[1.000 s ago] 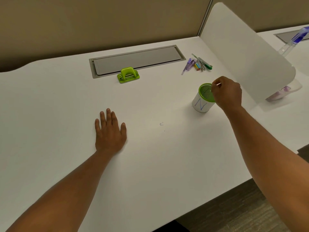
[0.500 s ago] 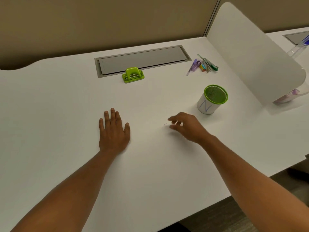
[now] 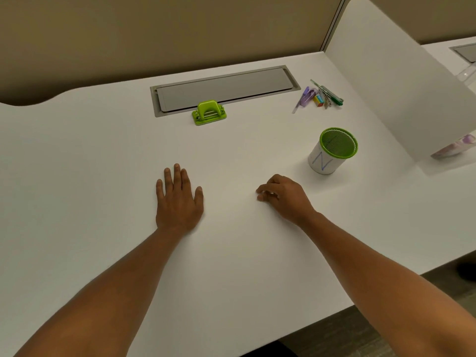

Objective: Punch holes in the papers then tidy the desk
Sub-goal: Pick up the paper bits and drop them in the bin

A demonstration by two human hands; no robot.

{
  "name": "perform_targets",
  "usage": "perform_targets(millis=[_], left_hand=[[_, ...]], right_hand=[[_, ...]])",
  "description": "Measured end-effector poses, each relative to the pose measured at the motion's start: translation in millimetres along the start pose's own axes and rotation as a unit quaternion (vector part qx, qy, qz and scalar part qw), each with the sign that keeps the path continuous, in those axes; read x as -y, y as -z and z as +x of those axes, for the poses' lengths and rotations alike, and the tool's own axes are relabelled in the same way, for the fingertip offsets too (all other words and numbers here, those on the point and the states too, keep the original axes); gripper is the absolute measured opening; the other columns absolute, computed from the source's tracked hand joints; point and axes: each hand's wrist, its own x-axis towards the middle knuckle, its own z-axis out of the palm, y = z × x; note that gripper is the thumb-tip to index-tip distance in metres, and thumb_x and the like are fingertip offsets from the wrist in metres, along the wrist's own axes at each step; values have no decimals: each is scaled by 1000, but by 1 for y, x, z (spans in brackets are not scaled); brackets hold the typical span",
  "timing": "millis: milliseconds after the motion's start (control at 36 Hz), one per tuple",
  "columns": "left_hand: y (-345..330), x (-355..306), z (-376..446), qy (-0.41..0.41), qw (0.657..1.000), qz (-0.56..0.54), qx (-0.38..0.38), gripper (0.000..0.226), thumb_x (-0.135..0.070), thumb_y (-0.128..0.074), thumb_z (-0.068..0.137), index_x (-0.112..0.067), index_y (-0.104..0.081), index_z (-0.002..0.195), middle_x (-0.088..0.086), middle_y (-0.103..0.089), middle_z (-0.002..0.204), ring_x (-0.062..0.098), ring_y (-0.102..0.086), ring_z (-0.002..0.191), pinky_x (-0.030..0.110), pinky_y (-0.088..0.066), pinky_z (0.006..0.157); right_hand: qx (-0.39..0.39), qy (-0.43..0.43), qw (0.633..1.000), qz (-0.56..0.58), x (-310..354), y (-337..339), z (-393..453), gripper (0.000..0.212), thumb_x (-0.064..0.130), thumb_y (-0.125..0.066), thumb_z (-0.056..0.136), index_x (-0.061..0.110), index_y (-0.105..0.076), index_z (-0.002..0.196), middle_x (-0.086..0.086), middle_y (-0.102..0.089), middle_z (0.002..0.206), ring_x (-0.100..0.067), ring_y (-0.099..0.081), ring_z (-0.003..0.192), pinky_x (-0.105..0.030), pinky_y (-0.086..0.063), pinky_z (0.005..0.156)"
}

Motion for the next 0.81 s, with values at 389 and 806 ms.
perform_targets(millis=[389, 806], left_hand=[[-1, 0, -1, -9, 1000, 2, -16, 69, -44, -17, 98, 0, -26, 151, 16, -17, 161, 34, -13, 150, 50, -10, 121], [-1, 0, -2, -8, 1000, -9, -15, 71, -45, -18, 97, 0, -28, 150, 16, -19, 161, 34, -14, 150, 51, -11, 121]], right_hand=[[-18, -52, 995, -82, 8, -13, 9, 19, 28, -53, 98, 12, -63, 94, -3, -60, 94, -24, -56, 84, -37, -48, 65], [-178, -208, 921, 278, -4, 105, 33, 21, 22, -61, 95, 17, -62, 75, 7, -51, 62, -3, -44, 53, -23, -38, 57]])
